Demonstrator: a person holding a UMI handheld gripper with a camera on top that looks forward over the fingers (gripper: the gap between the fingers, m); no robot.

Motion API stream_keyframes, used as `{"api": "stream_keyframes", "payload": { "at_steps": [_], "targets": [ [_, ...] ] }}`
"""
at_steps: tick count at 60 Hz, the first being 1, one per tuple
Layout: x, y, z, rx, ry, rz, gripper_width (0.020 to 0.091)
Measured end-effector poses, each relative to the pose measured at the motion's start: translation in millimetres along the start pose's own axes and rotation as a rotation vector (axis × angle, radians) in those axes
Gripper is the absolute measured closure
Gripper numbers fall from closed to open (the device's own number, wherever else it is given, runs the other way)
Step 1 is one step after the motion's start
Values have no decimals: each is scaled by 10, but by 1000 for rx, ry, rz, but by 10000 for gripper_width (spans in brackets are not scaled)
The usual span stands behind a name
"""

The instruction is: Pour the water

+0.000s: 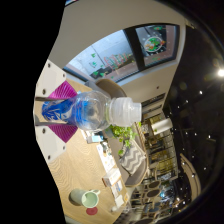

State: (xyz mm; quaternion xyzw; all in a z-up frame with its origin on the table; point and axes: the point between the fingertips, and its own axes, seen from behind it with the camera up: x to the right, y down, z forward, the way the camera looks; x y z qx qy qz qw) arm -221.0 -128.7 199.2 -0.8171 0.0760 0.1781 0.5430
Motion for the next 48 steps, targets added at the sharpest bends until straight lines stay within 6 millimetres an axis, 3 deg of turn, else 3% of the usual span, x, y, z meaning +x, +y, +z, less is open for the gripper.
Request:
{"api": "stream_keyframes", "payload": {
  "at_steps": [3,9,10,19,22,29,30,34,37,40,42,43,45,48],
  "targets": [
    [-14,-207,-94,6,-37,107,834],
    [224,-582,-57,17,-157,380,835],
    [174,-648,-133,18,-167,426,835],
    [706,-1025,-6,33,-321,857,836],
    [836,-1136,-73,36,-348,999,835],
    [1282,-1107,78,46,-405,1273,836],
    [1338,-1133,14,44,-418,1315,836],
    [1539,-1104,99,62,-456,1467,836],
    [1669,-1095,57,66,-495,1576,837],
    [1862,-1011,66,73,-494,1678,838],
    [1915,-981,194,77,-487,1722,839],
    [1965,-930,113,77,-500,1748,837],
    [2016,-894,220,75,-482,1775,835],
    [2085,-784,133,66,-478,1804,836]
  ]
}}
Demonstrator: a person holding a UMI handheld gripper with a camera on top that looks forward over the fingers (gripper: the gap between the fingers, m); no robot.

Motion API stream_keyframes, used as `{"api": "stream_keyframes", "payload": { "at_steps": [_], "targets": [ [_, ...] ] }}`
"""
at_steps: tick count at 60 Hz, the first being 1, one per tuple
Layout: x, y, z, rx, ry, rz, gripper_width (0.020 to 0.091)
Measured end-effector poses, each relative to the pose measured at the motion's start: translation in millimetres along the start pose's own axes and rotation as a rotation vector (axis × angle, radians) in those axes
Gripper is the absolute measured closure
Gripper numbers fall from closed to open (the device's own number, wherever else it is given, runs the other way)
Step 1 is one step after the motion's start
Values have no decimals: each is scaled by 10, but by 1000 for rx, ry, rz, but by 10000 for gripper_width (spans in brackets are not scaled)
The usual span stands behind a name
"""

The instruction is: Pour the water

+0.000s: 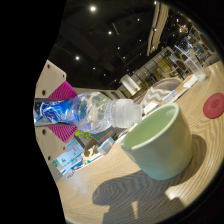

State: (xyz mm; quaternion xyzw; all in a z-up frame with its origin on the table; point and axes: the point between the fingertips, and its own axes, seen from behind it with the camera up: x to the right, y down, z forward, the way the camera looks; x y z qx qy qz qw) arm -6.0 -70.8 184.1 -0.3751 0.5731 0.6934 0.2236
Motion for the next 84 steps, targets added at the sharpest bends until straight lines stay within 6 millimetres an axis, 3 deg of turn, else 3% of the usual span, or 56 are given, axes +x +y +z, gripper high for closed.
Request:
{"api": "stream_keyframes", "payload": {
  "at_steps": [1,2,10,11,12,17,19,20,22,24,29,33,36,37,43,47,57,68,77,84],
  "targets": [
    [-15,-36,-67,-1,0,6,836],
    [4,-53,94,2,10,0,835],
    [30,0,105,-30,82,-90,836],
    [19,42,-163,-38,87,-108,834],
    [9,29,65,-42,98,-138,837],
    [-107,89,124,-83,155,-331,837],
    [-180,112,50,-108,170,-426,837],
    [-235,158,-84,-115,179,-476,837],
    [-300,137,64,-123,206,-602,838],
    [-410,106,87,-128,223,-732,836],
    [-801,-81,-22,-109,247,-1051,833],
    [-1133,-174,7,-51,268,-1303,831],
    [-1405,-323,-41,4,289,-1499,833],
    [-1523,-461,-97,14,287,-1556,834],
    [-1752,-736,-208,89,363,-1849,834],
    [-1815,-1042,-289,122,421,-1982,834],
    [-1571,-1857,-522,170,614,-2125,831],
    [-1129,-2424,-745,165,710,-2096,830],
    [-914,-2750,-939,208,786,-2090,825],
    [-933,-2754,-981,227,747,-2086,810]
  ]
}}
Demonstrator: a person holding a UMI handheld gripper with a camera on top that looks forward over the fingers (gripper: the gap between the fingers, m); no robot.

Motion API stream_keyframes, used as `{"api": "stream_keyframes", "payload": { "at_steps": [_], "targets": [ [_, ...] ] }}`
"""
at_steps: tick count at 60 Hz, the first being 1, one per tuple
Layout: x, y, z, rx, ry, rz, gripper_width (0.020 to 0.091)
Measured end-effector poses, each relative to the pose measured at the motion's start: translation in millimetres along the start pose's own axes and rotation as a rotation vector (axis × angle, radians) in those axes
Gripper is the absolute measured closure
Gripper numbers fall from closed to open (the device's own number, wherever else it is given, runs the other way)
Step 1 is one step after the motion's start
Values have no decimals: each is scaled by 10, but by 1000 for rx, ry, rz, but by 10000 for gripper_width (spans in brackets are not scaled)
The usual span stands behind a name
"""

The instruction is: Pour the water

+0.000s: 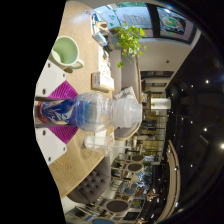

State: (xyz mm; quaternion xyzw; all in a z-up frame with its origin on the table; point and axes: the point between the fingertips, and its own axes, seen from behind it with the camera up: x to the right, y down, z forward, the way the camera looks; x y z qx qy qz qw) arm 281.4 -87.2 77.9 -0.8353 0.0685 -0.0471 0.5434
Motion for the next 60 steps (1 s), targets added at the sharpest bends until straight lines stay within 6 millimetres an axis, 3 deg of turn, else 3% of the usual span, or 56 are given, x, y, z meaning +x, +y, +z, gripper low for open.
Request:
{"api": "stream_keyframes", "payload": {
  "at_steps": [6,8,15,17,22,31,49,60],
  "targets": [
    [-15,-5,29,-2,1,3,709],
    [-20,-6,6,-5,-3,12,612],
    [23,26,-31,-53,12,22,561],
    [14,-2,-49,-68,16,24,494],
    [-25,-20,-208,-106,5,25,235],
    [-109,-140,-726,-166,20,17,246],
    [-640,-366,-2294,-251,11,20,252],
    [-776,-418,-2868,-248,36,15,248]
  ]
}}
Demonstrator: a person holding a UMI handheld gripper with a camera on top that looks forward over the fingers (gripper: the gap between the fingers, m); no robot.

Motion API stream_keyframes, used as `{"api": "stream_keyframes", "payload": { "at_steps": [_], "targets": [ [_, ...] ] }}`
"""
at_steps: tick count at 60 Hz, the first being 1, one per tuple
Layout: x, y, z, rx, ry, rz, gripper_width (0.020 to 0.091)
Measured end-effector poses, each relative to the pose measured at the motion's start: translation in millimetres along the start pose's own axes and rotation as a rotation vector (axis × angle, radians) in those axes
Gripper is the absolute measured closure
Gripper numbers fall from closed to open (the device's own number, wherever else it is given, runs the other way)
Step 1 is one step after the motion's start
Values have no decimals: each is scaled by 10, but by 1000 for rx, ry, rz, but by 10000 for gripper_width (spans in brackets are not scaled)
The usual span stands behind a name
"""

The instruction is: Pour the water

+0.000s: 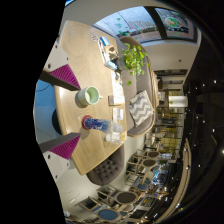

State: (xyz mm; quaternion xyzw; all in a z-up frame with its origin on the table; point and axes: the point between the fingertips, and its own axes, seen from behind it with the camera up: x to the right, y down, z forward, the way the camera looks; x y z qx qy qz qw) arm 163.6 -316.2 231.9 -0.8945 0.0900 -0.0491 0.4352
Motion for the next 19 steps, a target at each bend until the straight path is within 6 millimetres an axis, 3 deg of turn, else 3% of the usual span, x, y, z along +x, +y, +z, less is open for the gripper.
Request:
{"api": "stream_keyframes", "payload": {
  "at_steps": [9,19],
  "targets": [
    [3,55,-202,2,29,-26,252],
    [-16,44,-263,5,37,-69,249]
  ]
}}
